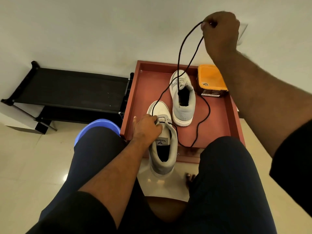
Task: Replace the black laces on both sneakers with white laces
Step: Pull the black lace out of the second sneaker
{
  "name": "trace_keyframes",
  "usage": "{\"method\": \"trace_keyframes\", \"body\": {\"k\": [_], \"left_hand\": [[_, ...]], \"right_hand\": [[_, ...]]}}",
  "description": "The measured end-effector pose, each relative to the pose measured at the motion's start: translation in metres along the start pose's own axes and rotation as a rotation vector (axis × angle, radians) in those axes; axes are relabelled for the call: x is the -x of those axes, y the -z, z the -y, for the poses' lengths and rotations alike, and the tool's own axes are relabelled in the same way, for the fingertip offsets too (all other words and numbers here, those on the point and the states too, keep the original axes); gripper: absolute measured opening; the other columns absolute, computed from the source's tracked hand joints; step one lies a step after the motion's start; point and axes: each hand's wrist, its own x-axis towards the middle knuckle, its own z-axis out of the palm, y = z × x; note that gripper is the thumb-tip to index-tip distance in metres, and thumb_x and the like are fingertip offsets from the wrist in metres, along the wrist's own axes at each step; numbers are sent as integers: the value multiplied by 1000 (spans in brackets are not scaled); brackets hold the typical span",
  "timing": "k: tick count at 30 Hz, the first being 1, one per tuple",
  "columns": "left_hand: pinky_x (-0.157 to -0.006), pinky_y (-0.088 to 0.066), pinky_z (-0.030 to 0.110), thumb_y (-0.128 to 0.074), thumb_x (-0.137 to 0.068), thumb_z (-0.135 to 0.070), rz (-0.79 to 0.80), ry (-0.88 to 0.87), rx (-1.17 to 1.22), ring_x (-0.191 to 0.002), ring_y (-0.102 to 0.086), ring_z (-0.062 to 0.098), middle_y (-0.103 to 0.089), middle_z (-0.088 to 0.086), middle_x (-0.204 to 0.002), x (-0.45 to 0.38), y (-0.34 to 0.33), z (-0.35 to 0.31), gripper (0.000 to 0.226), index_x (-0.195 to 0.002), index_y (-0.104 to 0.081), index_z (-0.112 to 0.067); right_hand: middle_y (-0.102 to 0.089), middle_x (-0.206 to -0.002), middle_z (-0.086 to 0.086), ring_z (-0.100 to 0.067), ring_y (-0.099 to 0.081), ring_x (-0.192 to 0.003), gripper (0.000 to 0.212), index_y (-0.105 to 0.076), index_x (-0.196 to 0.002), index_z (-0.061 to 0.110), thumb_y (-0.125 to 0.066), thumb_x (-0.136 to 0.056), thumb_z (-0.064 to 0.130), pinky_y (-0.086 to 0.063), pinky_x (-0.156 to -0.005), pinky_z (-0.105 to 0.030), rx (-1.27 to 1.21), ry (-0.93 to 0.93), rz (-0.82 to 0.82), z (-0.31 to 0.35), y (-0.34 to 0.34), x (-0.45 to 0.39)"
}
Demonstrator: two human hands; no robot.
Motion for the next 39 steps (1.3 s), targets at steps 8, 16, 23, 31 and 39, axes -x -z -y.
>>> {"method": "trace_keyframes", "body": {"k": [8, 16, 23, 31, 39], "left_hand": [[-93, -51, 27, -67, -89, -11, -164, 240, 668, -97, -65, 16, -71, 8, -109, -10, -6, 11, 23, -111, -71, -6], [-68, -56, 16, -69, -83, 0, -284, 298, 820, -76, -67, 10, -72, 5, -92, -14, -8, 13, 16, -97, -74, -6], [-81, -56, 20, -66, -87, -7, -837, 426, 1057, -88, -67, 6, -69, -7, -92, -23, 39, 30, 21, -106, -71, -14], [-101, -43, 30, -67, -88, -16, -270, 71, 224, -121, -53, 22, -15, 5, -157, 0, 4, 13, 38, -125, -62, -23], [-71, -51, 29, -54, -93, -8, -103, 40, 80, -79, -58, 15, -64, 3, -92, -8, 0, 18, 13, -93, -65, -13]], "right_hand": [[-63, -95, 1, -12, -58, -88, 30, -65, -116, 17, -61, -89, 29, -45, -78, -26, 81, 29, 468, 3, -24, 124], [-69, -90, -6, -25, -63, -84, 18, -71, -95, 13, -56, -90, 22, -41, -66, -29, 140, -168, 739, -23, -44, 226], [-62, -71, -1, -20, -58, -67, 16, -71, -85, 13, -57, -89, 17, -38, -61, -28, 107, -215, 708, -33, -36, 226], [-68, -77, -3, -20, -62, -71, 18, -73, -89, 14, -56, -89, 20, -50, -64, -32, 95, -191, 711, -34, -41, 230], [-67, -76, 2, -16, -60, -70, 17, -74, -92, 17, -58, -90, 22, -45, -62, -27, 68, -243, 689, -35, -40, 230]]}}
